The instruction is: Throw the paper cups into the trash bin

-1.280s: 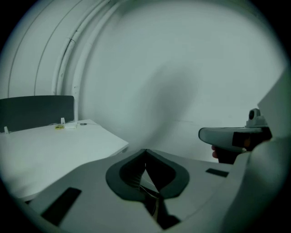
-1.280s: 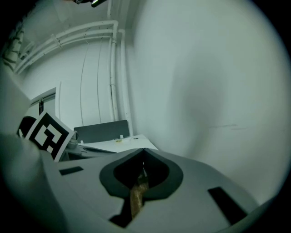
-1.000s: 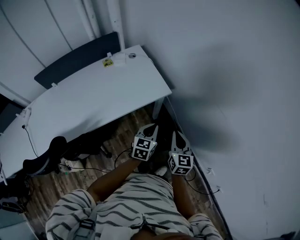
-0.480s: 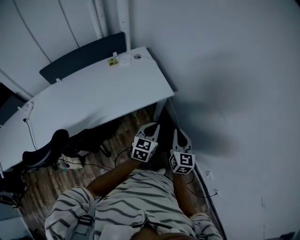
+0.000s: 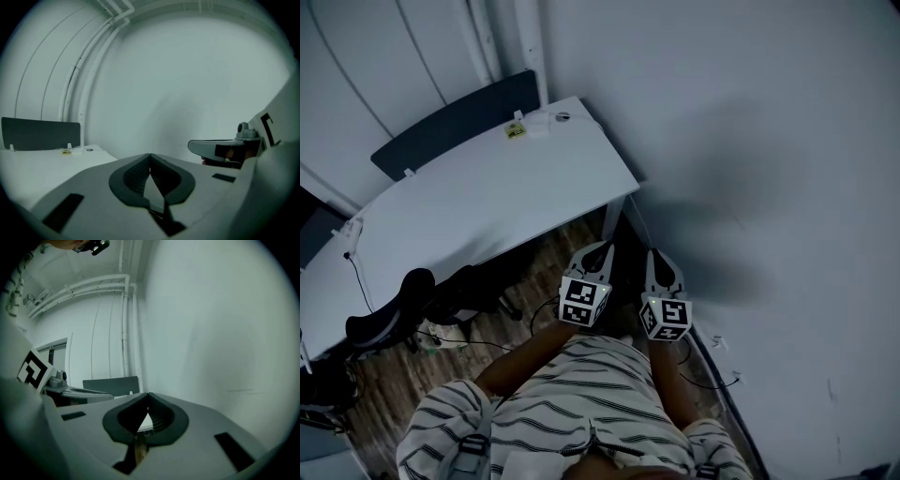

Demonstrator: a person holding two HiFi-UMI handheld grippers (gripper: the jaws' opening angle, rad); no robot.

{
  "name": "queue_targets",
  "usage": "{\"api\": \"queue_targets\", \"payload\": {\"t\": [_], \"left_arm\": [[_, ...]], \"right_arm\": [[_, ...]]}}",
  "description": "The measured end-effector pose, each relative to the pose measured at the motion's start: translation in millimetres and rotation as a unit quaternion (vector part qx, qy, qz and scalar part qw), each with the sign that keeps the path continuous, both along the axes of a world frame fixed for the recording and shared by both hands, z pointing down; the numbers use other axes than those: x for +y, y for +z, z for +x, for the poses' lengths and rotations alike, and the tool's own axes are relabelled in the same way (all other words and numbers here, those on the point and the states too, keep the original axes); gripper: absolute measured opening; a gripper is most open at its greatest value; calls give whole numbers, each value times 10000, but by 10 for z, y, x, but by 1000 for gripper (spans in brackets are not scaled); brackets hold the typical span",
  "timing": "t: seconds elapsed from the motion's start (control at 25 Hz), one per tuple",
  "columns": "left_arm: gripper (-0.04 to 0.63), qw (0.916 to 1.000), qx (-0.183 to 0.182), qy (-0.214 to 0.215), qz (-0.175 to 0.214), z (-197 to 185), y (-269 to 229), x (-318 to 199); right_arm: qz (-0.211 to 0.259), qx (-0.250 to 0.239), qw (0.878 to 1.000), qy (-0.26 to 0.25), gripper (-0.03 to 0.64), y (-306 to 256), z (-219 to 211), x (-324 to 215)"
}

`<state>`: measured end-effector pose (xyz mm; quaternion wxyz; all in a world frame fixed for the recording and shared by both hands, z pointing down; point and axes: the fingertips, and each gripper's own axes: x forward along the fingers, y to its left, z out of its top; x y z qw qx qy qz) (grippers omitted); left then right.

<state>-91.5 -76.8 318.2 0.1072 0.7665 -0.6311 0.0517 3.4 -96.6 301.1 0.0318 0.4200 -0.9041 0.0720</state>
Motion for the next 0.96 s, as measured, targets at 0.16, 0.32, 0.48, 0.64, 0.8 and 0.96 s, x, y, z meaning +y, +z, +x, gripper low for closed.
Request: {"api": "queue_targets", "payload": {"t": [0.16, 0.32, 0.48, 0.64, 0.8, 0.96], "left_arm": [[25, 10000, 42, 39, 9, 35, -6, 10], [25, 9999, 29, 82, 101, 39, -47, -34], [25, 9999, 6, 122, 121, 81, -38, 13], [25, 9997, -10, 184, 163, 125, -51, 8], [25, 9995, -5, 227, 196, 162, -57, -26], [25, 9993, 0, 256, 265, 201, -81, -51]], "right_arm": [[26, -27, 10000, 37, 9, -18, 40, -10], [53, -29, 10000, 63, 9, -20, 39, -38], [-43, -84, 9999, 127, 9, 17, 95, 1], [-13, -106, 9998, 168, 9, 3, 136, -12], [1, -202, 9997, 156, 9, -16, 168, -44], [53, -222, 9996, 144, 9, -31, 202, -70]]}}
